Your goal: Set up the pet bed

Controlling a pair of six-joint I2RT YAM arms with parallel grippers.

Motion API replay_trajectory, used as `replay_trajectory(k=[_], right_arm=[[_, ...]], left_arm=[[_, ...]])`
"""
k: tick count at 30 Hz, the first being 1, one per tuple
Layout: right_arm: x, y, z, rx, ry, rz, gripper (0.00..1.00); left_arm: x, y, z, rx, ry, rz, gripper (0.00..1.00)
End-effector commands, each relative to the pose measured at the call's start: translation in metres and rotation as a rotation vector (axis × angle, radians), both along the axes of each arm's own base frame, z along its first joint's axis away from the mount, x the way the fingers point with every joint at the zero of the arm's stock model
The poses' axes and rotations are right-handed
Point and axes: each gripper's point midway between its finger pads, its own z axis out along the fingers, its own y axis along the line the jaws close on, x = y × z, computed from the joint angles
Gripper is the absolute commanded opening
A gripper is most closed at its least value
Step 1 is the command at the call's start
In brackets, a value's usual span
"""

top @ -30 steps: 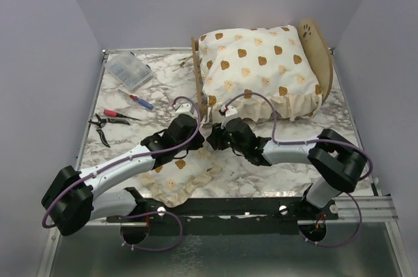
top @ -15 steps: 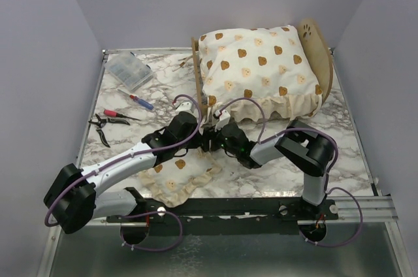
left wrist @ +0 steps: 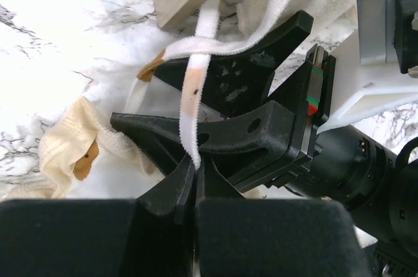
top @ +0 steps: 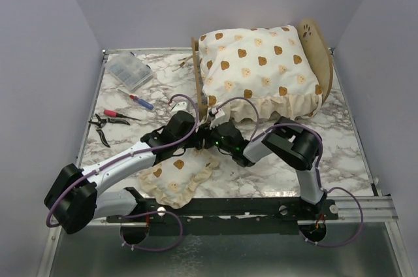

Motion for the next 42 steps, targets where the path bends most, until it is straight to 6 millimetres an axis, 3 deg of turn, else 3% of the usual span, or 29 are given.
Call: replay_trajectory(k=[1, 4, 9, 10, 21, 26, 33, 37, 42], right_arm=[[0.005, 0.012, -0.008, 0.025, 0.036, -0.023, 0.57], [0.004, 0.013, -0.016, 0.009, 0.045, -0.014, 0.37], [-0.004, -0.002, -0.023, -0.037, 0.057, -0.024, 0.03], [-0.006, -0.007, -0.022, -0.048, 0.060, -0.026, 0.01], [-0.036, -0.056, -0.012, -0.154, 0.142, -0.061, 0.01], [-0.053, -0.074, -0.009, -0.195, 0.219, -0.071, 0.01], [-0.057, -0.103, 0.011, -0.264, 0.232, -0.146, 0.01], [-0.062, -0.108, 0.022, -0.317, 0.246, -0.126, 0.01], [-0.074, -0.100, 0.033, -0.339, 0.317, -0.063, 0.01]], left_arm=[[-0.002, -0.014, 0.013, -0.088, -0.015, -0.019, 0.00], [-0.001, -0.013, 0.016, -0.091, -0.023, -0.017, 0.00], [0.000, -0.006, 0.015, -0.077, -0.030, -0.011, 0.00], [0.000, -0.005, 0.014, -0.072, -0.030, -0.009, 0.00], [-0.002, 0.017, -0.003, 0.004, -0.028, 0.010, 0.00], [-0.010, 0.023, -0.024, 0.031, 0.015, 0.012, 0.00], [-0.022, 0.030, -0.048, 0.043, 0.056, 0.011, 0.00], [-0.021, 0.028, -0.048, 0.038, 0.054, 0.005, 0.00], [-0.018, 0.020, -0.042, 0.019, 0.043, -0.023, 0.00]])
